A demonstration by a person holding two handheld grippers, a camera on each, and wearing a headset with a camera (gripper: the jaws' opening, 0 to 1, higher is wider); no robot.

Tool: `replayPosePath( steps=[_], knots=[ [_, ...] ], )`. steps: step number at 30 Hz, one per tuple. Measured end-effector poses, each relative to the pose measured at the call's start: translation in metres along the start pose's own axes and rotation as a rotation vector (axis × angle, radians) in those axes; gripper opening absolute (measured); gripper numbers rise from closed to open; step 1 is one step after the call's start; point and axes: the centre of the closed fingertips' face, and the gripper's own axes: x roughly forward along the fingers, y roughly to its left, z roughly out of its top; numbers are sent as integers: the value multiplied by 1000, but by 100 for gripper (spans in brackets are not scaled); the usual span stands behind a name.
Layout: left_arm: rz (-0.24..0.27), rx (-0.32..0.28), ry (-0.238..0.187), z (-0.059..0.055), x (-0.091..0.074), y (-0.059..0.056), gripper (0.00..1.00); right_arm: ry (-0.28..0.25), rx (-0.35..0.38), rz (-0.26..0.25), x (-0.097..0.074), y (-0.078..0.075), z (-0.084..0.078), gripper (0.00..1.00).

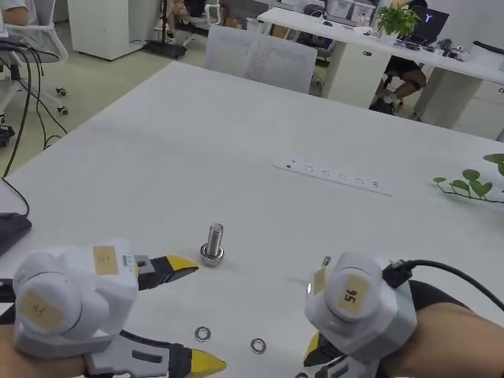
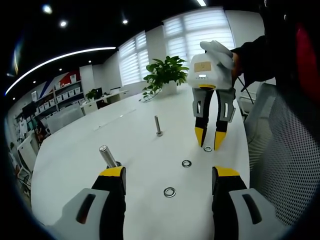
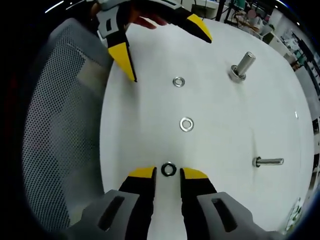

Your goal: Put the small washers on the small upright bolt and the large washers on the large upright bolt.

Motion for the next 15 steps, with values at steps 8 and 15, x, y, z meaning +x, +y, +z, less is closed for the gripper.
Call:
replayPosePath(
  steps=[8,15],
  knots=[
    [2,-3,-6,0,-1,0,69,14,-14,0,3,2,-2,18],
    [-4,-3,-5,0,0,-2,69,25,-27,-11,3,2,-2,17]
  ],
)
